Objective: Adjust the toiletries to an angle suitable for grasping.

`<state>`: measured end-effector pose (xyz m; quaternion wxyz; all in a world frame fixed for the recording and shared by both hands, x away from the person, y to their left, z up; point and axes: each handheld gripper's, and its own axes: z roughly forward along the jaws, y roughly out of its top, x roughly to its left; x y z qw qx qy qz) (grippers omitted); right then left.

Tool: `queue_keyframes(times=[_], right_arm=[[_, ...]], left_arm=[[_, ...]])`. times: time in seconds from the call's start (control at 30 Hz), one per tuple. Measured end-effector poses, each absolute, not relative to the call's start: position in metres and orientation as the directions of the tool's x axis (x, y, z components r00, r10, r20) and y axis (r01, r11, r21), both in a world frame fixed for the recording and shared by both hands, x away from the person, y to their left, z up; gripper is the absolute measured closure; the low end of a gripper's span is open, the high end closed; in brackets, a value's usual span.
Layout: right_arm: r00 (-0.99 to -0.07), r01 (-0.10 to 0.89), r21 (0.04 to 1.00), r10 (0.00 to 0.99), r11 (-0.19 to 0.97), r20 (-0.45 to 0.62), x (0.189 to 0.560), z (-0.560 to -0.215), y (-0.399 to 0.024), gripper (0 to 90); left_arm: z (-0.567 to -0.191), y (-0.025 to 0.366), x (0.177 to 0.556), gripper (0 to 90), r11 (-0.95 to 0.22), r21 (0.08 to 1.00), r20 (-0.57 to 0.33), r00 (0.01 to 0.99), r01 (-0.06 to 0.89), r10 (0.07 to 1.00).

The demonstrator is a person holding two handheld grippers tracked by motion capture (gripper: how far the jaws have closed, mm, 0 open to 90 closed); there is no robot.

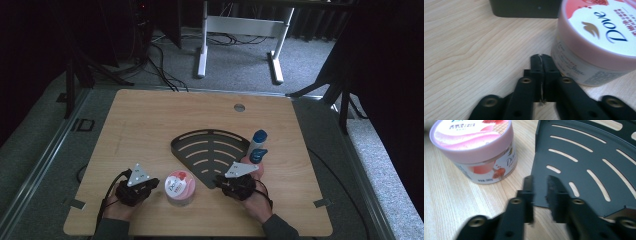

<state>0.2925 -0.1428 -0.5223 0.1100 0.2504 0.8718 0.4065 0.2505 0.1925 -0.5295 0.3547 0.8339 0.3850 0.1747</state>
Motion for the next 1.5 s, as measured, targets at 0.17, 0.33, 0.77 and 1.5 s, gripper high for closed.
queue_keyframes(times=[0.17,0.33,0.77,1.5], right_arm=[[-0.850,0.351,0.743,0.526,0.569,-0.001,0.290,-0.526,-0.141,85.8],[-0.859,0.347,0.732,0.512,0.587,-0.003,0.287,-0.529,-0.139,84.0],[-0.901,0.304,0.728,0.435,0.615,0.008,0.266,-0.532,-0.134,80.8],[-0.898,0.302,0.734,0.439,0.608,0.006,0.265,-0.531,-0.145,73.0]], left_arm=[[-0.532,0.180,0.249,90.0,-0.494,0.705,0.019,0.683,0.509,0.730],[-0.532,0.177,0.249,90.0,-0.499,0.702,0.026,0.683,0.508,0.730],[-0.530,0.155,0.254,89.3,-0.515,0.704,0.028,0.706,0.489,0.708],[-0.532,0.144,0.261,67.3,-0.579,0.672,0.053,0.749,0.462,0.660]])
